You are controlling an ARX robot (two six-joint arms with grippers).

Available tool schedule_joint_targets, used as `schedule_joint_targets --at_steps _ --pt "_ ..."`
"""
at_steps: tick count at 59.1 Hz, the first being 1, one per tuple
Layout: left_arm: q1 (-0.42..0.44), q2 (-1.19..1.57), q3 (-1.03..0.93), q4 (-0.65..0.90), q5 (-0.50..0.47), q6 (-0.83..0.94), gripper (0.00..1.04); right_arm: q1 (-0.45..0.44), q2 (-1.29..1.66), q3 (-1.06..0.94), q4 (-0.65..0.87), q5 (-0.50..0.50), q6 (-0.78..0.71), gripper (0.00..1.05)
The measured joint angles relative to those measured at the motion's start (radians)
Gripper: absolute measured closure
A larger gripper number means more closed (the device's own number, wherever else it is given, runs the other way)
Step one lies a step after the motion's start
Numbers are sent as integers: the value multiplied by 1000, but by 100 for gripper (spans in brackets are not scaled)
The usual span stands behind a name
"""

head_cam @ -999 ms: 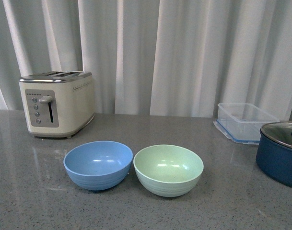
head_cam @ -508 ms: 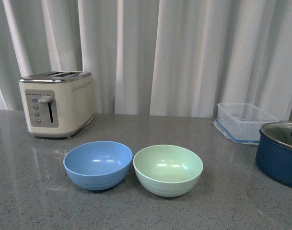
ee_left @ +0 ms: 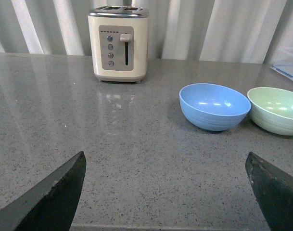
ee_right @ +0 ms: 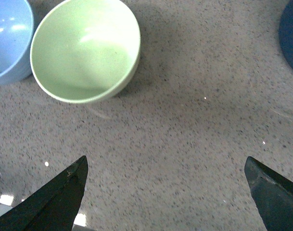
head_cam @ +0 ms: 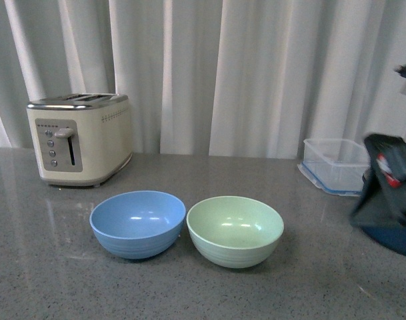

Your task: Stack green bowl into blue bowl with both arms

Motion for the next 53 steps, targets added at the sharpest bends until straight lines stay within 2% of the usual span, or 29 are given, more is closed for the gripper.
schedule_joint_targets --at_steps 17,53 --pt "0 0 0 0 0 0 7 45 280 213 -20 -12 56 10" --pt "0 0 0 0 0 0 7 58 524 410 -12 -5 29 10"
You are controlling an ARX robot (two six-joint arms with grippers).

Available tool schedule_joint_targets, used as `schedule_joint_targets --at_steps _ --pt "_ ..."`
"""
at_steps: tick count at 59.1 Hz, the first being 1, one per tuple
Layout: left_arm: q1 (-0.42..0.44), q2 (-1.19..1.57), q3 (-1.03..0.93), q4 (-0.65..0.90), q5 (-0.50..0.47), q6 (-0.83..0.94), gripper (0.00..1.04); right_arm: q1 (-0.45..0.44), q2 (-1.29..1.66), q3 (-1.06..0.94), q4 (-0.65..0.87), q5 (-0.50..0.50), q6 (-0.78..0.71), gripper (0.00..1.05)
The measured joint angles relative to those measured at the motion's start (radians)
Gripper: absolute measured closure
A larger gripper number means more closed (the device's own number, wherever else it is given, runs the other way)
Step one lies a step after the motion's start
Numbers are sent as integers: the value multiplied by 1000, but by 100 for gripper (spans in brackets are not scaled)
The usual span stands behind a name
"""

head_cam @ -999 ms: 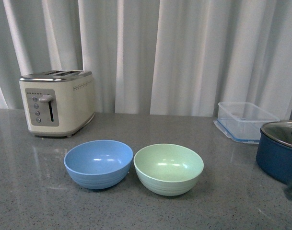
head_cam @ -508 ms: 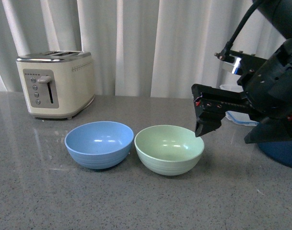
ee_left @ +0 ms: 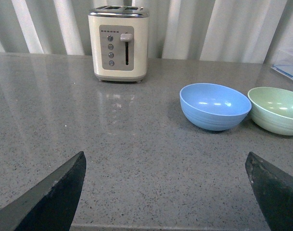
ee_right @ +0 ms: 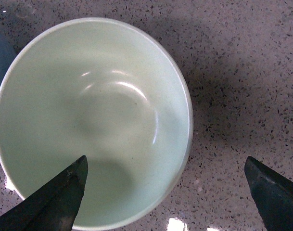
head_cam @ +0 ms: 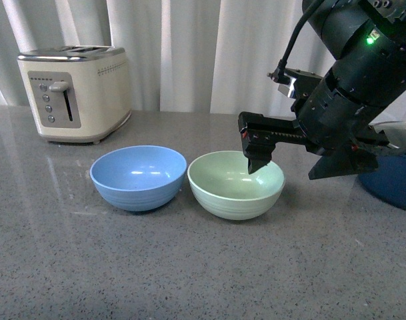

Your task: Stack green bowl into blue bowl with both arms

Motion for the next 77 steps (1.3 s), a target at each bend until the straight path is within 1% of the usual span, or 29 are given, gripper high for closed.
schedule_joint_targets --at_steps 24,43,47,50,51,64,65,68,73,74,77 --pt "0 0 0 0 0 0 7 -34 104 96 -2 -21 -35 10" --pt "0 0 0 0 0 0 7 -56 138 102 26 -26 -56 11" --pt "0 0 0 0 0 0 7 -57 140 101 34 -27 -56 24" --pt "0 0 0 0 0 0 7 -57 140 101 36 -30 -56 28" --pt "0 0 0 0 0 0 7 -56 140 99 38 -31 -56 33" --pt "0 0 0 0 0 0 7 -45 140 66 52 -37 -56 62" --pt "0 0 0 0 0 0 7 -43 140 60 53 -37 -56 67" --pt "0 0 0 0 0 0 7 -40 140 50 55 -33 -55 75" --pt "0 0 0 0 0 0 7 -38 140 42 56 -32 -55 85" --pt "0 0 0 0 0 0 7 -37 140 40 57 -30 -54 90" --pt "0 0 0 0 0 0 7 -37 139 37 63 -29 -51 95"
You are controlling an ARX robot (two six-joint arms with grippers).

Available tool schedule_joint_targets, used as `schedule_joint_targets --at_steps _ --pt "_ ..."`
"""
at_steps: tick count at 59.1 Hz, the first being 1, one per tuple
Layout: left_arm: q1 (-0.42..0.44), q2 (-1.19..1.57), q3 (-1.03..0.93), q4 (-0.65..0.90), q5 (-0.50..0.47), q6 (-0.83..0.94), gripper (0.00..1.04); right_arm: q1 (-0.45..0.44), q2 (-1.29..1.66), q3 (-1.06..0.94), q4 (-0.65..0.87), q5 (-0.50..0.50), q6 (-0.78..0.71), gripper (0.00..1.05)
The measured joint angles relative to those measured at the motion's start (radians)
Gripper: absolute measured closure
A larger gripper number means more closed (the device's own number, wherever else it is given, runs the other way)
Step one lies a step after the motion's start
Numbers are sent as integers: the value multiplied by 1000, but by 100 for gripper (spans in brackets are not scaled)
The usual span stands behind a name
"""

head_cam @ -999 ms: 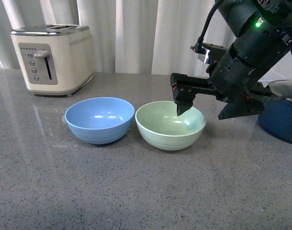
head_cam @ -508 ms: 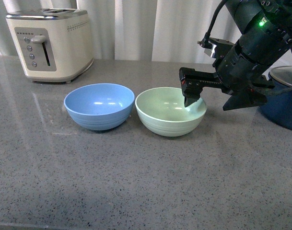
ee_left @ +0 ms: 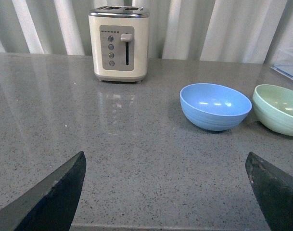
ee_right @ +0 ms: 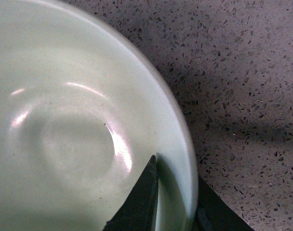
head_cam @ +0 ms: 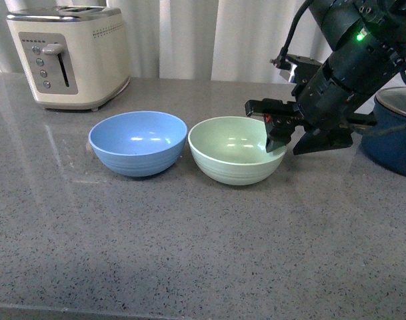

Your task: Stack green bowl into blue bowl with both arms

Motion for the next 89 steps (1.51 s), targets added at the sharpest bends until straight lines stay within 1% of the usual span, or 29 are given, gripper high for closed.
schedule_joint_targets --at_steps 4,5,25,37,47,57,64,89 --pt "0 0 0 0 0 0 7 0 -12 0 10 -7 3 103" --pt "0 0 0 0 0 0 7 0 -14 0 9 -3 2 104" --pt "0 0 0 0 0 0 7 -16 -27 33 -31 15 -38 104" --pt "0 0 0 0 0 0 7 -13 -39 135 -75 -9 -65 104" --pt "0 0 0 0 0 0 7 19 -51 227 -110 -40 -77 104" --pt "0 0 0 0 0 0 7 90 -43 322 -141 -74 -83 104" --pt "0 0 0 0 0 0 7 120 -16 363 -150 -85 -84 104" --pt "0 0 0 0 0 0 7 154 121 457 -164 -124 -93 104"
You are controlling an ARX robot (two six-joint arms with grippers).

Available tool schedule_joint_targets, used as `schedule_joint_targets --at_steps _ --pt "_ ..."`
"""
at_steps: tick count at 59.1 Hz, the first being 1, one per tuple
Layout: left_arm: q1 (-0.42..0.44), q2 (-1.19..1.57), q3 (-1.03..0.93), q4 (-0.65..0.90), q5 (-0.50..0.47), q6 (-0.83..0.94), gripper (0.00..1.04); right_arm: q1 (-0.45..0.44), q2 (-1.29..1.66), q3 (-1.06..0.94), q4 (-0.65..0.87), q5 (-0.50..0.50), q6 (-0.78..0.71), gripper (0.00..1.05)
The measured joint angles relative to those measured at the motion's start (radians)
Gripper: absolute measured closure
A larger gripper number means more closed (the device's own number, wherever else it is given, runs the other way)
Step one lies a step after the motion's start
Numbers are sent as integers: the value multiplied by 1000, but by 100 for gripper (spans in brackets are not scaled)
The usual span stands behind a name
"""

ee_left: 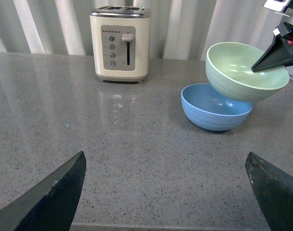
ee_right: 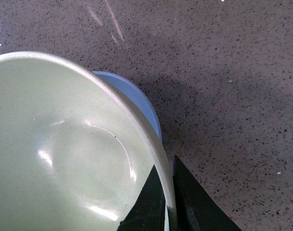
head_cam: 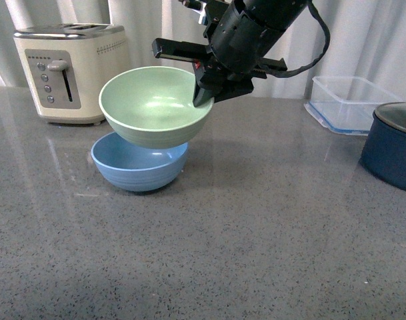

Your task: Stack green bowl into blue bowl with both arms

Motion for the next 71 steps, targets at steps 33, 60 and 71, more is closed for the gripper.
schedule_joint_targets --at_steps 33,60,71 --pt "0 0 0 0 0 0 7 27 66 36 32 -33 -15 104" --pt "0 0 0 0 0 0 7 26 69 27 50 -33 -8 34" --pt "0 0 0 0 0 0 7 -26 -64 -129 120 -18 -3 9"
